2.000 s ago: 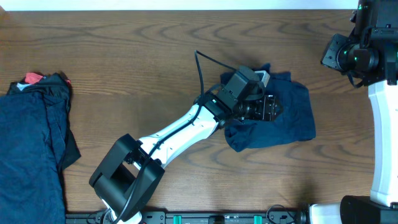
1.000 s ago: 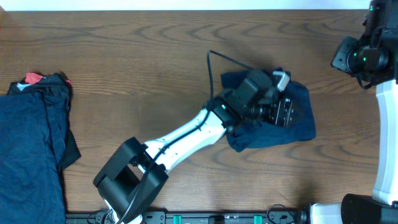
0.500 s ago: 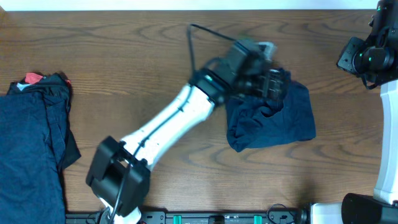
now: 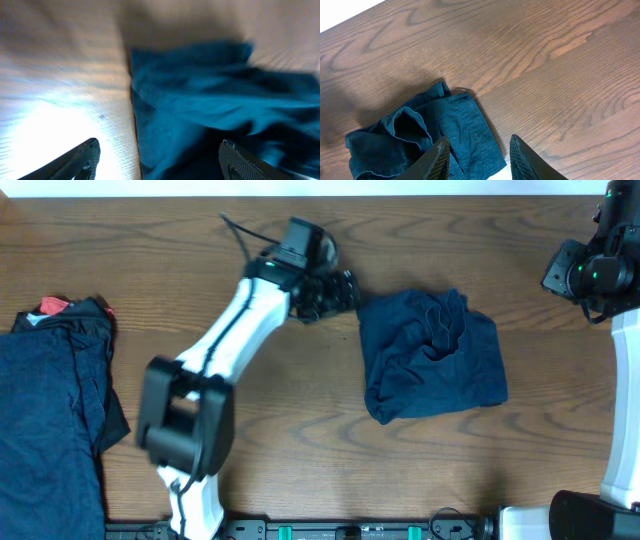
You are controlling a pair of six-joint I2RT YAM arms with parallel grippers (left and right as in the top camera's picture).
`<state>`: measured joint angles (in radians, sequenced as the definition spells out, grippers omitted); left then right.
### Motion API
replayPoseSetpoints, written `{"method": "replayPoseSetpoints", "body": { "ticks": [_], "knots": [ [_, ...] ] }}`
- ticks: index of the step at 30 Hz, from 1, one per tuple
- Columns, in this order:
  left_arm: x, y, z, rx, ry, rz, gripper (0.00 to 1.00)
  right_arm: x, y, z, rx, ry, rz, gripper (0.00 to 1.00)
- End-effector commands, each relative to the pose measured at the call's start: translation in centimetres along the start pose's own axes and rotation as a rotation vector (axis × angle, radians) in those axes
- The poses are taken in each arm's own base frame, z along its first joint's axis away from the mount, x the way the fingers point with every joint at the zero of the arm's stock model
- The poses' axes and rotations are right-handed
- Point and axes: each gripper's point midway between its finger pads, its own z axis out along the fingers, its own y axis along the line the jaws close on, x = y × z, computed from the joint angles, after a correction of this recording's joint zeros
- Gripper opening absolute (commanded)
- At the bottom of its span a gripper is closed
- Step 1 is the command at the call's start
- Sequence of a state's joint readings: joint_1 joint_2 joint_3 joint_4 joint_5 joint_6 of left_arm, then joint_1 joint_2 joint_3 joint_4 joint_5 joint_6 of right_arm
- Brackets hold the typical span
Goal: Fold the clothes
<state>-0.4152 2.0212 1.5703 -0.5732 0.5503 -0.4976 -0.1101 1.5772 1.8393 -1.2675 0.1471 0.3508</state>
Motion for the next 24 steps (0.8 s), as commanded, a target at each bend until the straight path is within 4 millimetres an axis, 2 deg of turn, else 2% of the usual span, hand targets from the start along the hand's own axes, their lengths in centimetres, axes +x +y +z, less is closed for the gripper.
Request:
{"method": "replayPoseSetpoints", "body": {
  "ticks": [1, 5, 9, 14, 17, 22, 24],
  "knots": [
    [4.2, -1.3, 3.6, 0.084, 0.177, 0.011, 0.78, -0.5, -0.4, -0.4, 0.005, -0.018, -0.005, 0.38],
    [8.0, -3.0, 5.6, 0.081, 0.28, 0.044, 0.78, -0.6, -0.3, -0.4, 0.005, -0.022, -0.004, 0.38],
    [11.4, -5.3, 6.2, 0.077, 0.343, 0.101, 0.78, -0.7, -0.3, -0.3, 0.004, -0.022, -0.004, 0.37],
    [15.1, -6.3, 6.6, 0.045, 0.428, 0.123, 0.78, -0.4, -0.3, 0.3, 0.012, 0.001, -0.008, 0.37],
    [15.7, -6.5, 6.5, 0.039, 0.44, 0.126, 0.78, 0.0, -0.3, 0.9, 0.02, 0.026, -0.015, 0.37],
    [15.0, -6.9, 5.6, 0.032, 0.401, 0.124, 0.79, 0.9, -0.3, 2.8, 0.04, 0.095, -0.03, 0.38],
    [14.3, -6.9, 5.2, 0.014, 0.365, 0.136, 0.85, 1.5, -0.1, 3.8, 0.041, 0.14, -0.04, 0.38]
  ]
}}
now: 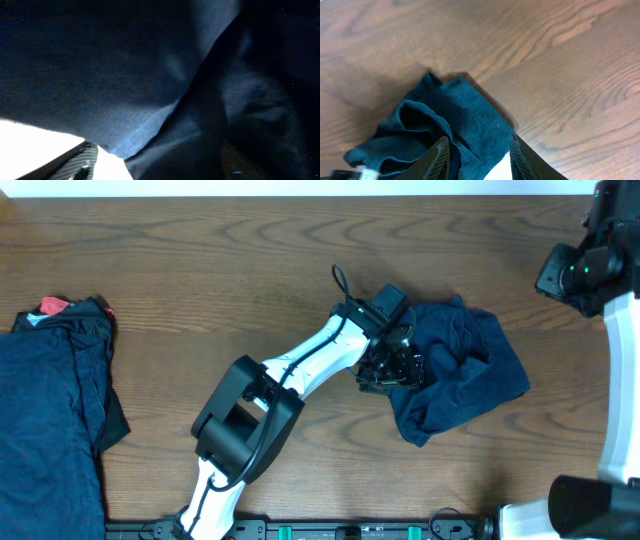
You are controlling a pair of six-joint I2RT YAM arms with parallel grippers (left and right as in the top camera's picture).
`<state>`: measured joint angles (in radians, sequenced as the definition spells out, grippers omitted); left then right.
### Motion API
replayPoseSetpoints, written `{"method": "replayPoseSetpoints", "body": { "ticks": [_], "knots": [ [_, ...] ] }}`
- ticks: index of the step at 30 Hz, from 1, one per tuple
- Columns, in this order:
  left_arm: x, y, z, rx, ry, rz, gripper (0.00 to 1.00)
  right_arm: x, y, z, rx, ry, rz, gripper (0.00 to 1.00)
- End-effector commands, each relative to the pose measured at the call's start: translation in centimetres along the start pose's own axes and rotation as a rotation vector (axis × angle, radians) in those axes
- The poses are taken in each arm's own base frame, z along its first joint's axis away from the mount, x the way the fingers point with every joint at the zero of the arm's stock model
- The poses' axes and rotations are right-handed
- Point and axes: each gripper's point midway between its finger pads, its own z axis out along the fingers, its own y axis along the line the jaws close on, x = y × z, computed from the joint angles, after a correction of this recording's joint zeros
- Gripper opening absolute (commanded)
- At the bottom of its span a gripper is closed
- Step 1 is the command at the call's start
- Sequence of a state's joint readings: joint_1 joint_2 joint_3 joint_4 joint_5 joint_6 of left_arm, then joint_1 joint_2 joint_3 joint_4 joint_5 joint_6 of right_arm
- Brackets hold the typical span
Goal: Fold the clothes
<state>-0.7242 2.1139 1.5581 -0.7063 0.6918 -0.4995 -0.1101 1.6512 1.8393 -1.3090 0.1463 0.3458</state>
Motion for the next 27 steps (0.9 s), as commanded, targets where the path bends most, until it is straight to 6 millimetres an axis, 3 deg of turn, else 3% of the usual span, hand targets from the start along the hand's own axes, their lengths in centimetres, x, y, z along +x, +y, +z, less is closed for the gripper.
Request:
{"method": "replayPoseSetpoints", "body": {
  "ticks": [1, 5, 10, 15, 22, 25, 27],
  "knots": [
    [-0.8, -0.7, -2.4, -0.027, -0.085, 0.02, 0.87, 0.3, 0.4, 1.6, -0.01, 0.061, -0.036, 0.38],
    [-1.3, -0.1, -2.8, -0.052, -0.111, 0.022, 0.94, 2.0, 1.9, 3.9, -0.072, 0.181, -0.079, 0.33],
    [-2.8, 0.5, -3.8, -0.038, -0.155, 0.013, 0.95, 3.2, 2.4, 5.6, -0.057, 0.253, -0.098, 0.36],
    [-3.9, 0.9, -4.1, -0.035, -0.184, 0.034, 0.97, 3.2, 2.6, 5.7, -0.068, 0.254, -0.096, 0.39],
    [-4.3, 1.7, -1.6, -0.078, -0.179, 0.053, 0.99, 3.8, 3.9, 5.4, -0.145, 0.283, -0.136, 0.39],
    [-4.1, 1.8, -0.7, -0.082, -0.166, 0.056, 0.99, 4.0, 4.5, 5.1, -0.155, 0.282, -0.165, 0.55],
    [-4.0, 1.9, -0.3, -0.087, -0.157, 0.055, 0.99, 4.2, 5.0, 4.8, -0.161, 0.282, -0.189, 0.56]
  ]
}}
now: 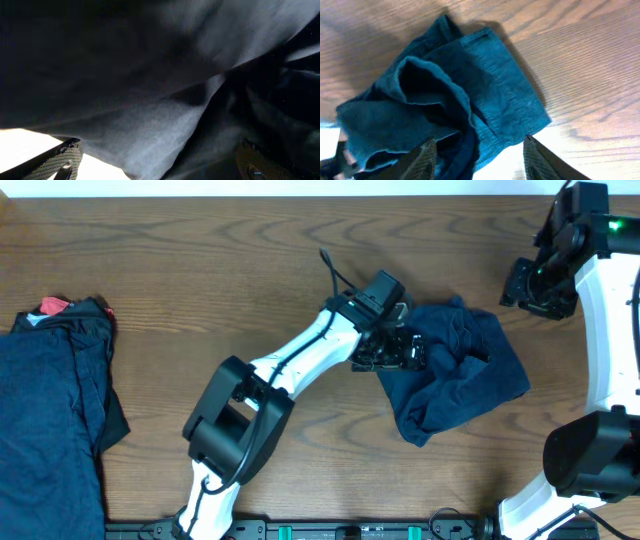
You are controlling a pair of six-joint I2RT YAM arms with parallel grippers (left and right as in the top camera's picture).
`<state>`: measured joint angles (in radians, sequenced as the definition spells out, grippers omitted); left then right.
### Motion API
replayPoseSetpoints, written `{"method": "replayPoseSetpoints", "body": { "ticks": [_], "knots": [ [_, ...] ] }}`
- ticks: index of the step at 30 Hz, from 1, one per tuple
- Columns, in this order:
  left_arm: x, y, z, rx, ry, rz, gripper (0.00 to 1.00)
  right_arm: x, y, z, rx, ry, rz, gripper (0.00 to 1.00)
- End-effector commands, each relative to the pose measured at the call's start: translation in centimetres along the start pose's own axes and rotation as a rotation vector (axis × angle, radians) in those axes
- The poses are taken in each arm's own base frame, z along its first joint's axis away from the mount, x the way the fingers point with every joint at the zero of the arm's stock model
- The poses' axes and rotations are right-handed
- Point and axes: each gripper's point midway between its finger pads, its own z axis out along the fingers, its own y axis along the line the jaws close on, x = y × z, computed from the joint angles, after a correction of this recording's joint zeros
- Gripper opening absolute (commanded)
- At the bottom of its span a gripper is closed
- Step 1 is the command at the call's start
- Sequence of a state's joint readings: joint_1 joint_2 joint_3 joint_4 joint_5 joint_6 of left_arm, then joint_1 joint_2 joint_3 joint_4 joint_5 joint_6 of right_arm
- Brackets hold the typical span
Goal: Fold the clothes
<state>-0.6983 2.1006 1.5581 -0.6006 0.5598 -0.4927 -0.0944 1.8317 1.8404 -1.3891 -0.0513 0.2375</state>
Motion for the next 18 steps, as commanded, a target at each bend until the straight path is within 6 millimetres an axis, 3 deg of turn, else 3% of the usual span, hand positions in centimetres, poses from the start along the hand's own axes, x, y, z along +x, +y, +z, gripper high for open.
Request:
{"method": "replayPoseSetpoints", "body": {
  "ticks": [1, 4, 6, 13, 15, 18],
  "knots": [
    [0.2, 1.0, 1.4, -0.031, 0.018, 0.006, 0.99, 0.1, 1.8, -1.1, -0.033, -0.02, -0.072, 0.56],
    [0.1, 1.6, 1.7, -0.044, 0.023, -0.004, 1.0, 0.9, 2.9, -1.2, -0.034, 0.0, -0.105, 0.55],
    [-0.6, 3.1, 1.2, -0.088, -0.004, -0.033, 1.0, 1.5, 3.3, -1.1, -0.033, 0.018, -0.121, 0.55],
    [-4.4, 7.0, -3.0, -0.104, -0.109, -0.141, 1.0, 2.1, 3.7, -1.1, -0.028, 0.036, -0.137, 0.55],
    [-4.3, 8.7, -3.7, -0.12, -0.097, -0.189, 1.0, 2.1, 3.8, -1.1, -0.029, 0.035, -0.137, 0.55],
    [-3.5, 8.1, -4.0, -0.048, -0.038, -0.151, 1.0, 1.9, 3.8, -1.1, -0.03, 0.026, -0.138, 0.55]
  ]
}}
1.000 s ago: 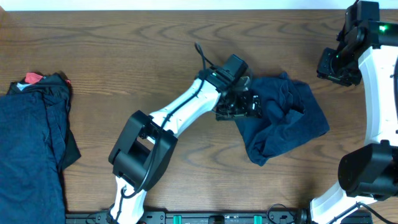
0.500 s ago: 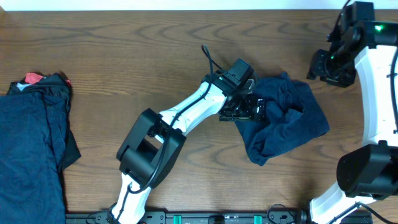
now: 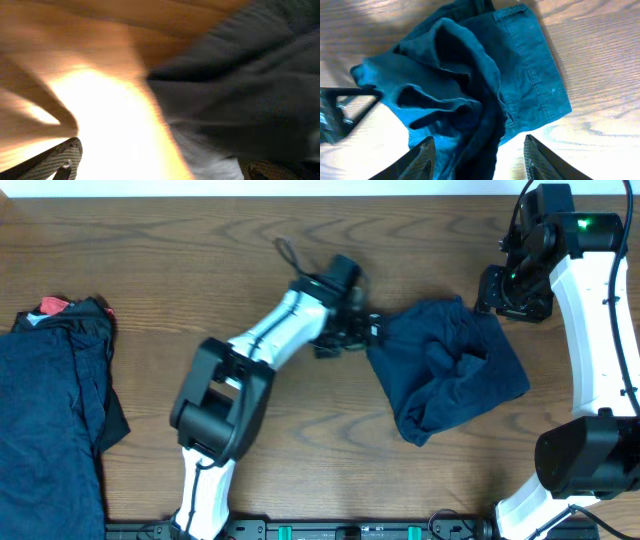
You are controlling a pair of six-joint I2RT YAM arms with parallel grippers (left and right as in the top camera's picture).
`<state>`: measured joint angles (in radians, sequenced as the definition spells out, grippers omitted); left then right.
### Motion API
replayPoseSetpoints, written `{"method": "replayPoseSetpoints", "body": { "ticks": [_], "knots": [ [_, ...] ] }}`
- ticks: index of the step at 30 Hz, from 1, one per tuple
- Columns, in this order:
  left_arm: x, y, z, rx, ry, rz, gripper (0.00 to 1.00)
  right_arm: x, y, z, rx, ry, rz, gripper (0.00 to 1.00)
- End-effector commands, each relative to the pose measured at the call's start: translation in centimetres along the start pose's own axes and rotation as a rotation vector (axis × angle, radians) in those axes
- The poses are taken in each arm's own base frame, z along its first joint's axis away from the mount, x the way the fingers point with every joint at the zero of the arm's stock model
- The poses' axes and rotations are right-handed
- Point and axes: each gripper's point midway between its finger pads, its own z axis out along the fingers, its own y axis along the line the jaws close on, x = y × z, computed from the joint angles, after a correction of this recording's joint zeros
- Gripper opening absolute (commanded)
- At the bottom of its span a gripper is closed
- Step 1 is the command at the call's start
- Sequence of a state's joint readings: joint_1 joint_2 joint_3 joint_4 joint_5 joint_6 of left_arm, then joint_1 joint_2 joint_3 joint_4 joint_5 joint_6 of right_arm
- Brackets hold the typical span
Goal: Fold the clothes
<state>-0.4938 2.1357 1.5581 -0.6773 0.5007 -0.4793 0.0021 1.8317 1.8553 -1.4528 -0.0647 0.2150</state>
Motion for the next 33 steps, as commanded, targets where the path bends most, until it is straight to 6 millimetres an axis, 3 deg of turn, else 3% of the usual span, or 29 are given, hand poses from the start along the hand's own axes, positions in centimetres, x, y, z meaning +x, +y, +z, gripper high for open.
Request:
{"method": "replayPoseSetpoints", "body": {
  "ticks": [1, 14, 19, 22, 23, 24, 25, 26, 27, 28, 33],
  "knots": [
    [0.7, -1.7, -0.9, 0.085, 0.036, 0.071, 1.0, -0.6, 0.5, -0.9, -0.012, -0.037, -0.024, 0.55],
    [6.4, -8.3, 2.3, 0.144, 0.13, 0.234, 0.98, -1.3, 0.6, -1.4, -0.018, -0.072, -0.032, 0.55],
    [6.4, -8.2, 4.7, 0.143, 0.144, 0.174, 0.96, -1.2, 0.5, -1.9, -0.01, -0.07, -0.047, 0.53],
    [6.1, -7.8, 6.2, 0.152, 0.153, 0.159, 0.23, -0.9, 0.3, -2.3, -0.001, -0.065, -0.057, 0.51],
    [6.1, -7.7, 6.6, 0.153, 0.157, 0.156, 0.2, -0.9, 0.3, -2.5, 0.0, -0.066, -0.062, 0.51],
    [6.1, -7.5, 6.9, 0.151, 0.159, 0.155, 0.33, -1.0, 0.3, -2.6, 0.001, -0.068, -0.062, 0.51],
    [6.1, -7.4, 7.0, 0.148, 0.161, 0.154, 0.57, -0.9, 0.3, -2.8, 0.002, -0.069, -0.062, 0.52],
    [6.1, -7.4, 7.1, 0.147, 0.162, 0.154, 0.57, -1.0, 0.3, -3.0, 0.001, -0.072, -0.064, 0.52],
    [6.0, -7.3, 7.1, 0.141, 0.157, 0.158, 0.37, -1.0, 0.3, -3.2, 0.001, -0.075, -0.064, 0.52],
    [5.8, -7.0, 7.2, 0.126, 0.145, 0.157, 0.06, -1.1, 0.4, -3.4, 0.0, -0.08, -0.065, 0.51],
    [4.8, -6.4, 7.2, 0.092, 0.103, 0.158, 0.06, -1.3, 0.5, -4.0, -0.004, -0.097, -0.066, 0.49]
  ]
}}
